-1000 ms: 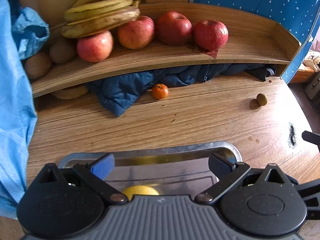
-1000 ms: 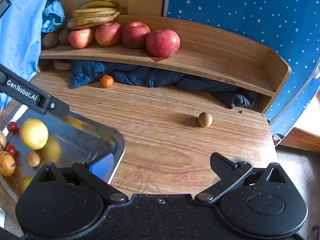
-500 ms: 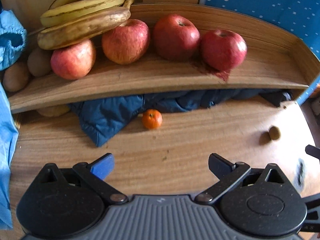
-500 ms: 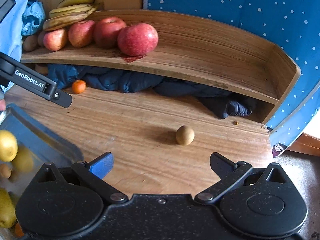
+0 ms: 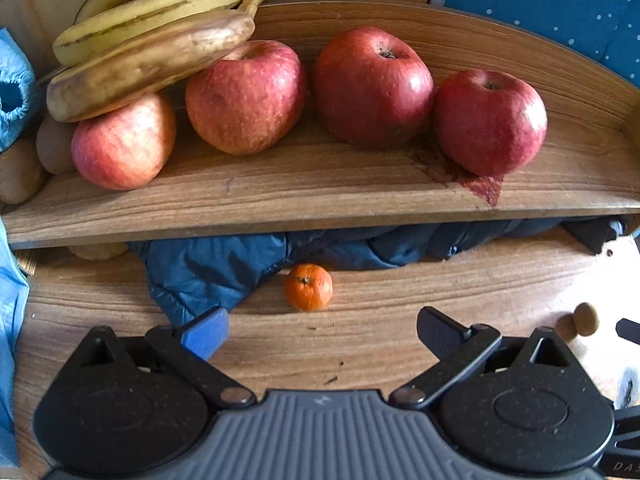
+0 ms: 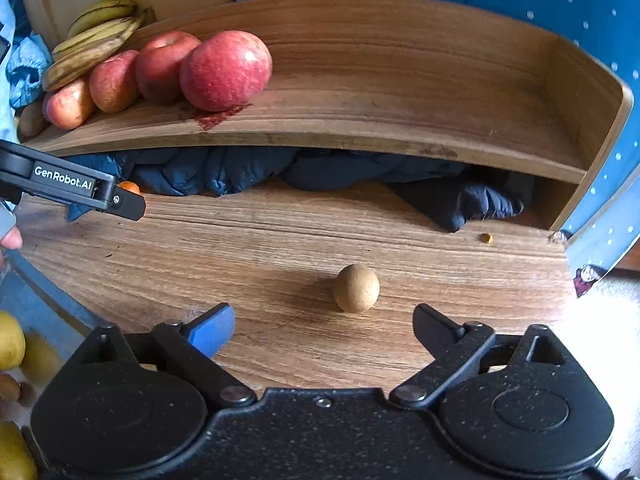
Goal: Organize fruits
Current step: 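Close left tool on a tangerine while right tool grasps a brown fruit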
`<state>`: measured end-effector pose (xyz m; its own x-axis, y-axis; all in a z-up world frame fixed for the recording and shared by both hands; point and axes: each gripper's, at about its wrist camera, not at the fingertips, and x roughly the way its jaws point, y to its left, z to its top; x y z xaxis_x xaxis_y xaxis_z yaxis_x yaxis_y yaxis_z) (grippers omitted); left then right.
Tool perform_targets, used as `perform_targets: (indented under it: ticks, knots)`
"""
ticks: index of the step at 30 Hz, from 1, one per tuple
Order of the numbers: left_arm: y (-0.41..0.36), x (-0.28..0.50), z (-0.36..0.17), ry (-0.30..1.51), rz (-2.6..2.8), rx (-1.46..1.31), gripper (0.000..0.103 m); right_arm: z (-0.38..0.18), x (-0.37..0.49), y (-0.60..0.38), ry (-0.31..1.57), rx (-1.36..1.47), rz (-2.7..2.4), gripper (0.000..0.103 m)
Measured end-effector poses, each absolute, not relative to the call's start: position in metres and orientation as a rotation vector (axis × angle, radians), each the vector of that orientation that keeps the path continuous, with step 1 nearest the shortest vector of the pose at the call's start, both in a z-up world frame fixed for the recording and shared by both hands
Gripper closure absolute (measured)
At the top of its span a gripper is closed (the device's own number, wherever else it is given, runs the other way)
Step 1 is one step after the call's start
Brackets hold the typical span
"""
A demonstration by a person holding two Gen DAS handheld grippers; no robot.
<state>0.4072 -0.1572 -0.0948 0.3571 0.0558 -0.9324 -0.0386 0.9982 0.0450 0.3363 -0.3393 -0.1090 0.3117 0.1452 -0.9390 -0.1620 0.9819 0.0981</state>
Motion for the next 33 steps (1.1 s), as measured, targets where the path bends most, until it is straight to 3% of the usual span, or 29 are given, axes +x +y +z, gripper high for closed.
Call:
perform_targets:
  ticks: [7,11,14,16,23,26,33]
  knots:
    - [-0.158,0.416,-0.102,1.208,0.077,0.011,0.003,-0.118,0.339,-0.343,1.235,0.009,0.180,0.021]
    - [-0.158,0.418,-0.107,1.210,0.086,0.012,0.005,-0.118,0.339,-0.345,1.213,0.011,0.177,0.033]
    - [-0.159,0.420,-0.109,1.209,0.089,0.015,0.011,-0.118,0.340,-0.344,1.200,-0.005,0.168,0.047]
    - [-0.159,0.421,-0.110,1.206,0.095,0.010,0.012,-0.117,0.339,-0.343,1.192,-0.011,0.165,0.052]
    - [-0.153,0.427,-0.113,1.204,0.108,-0.015,0.031,-0.119,0.339,-0.335,1.170,-0.042,0.172,0.069]
    - [-0.148,0.429,-0.115,1.209,0.109,-0.034,0.041,-0.120,0.340,-0.329,1.164,-0.047,0.195,0.072]
    - [-0.138,0.433,-0.118,1.206,0.124,-0.064,0.052,-0.123,0.344,-0.310,1.154,-0.062,0.272,0.074]
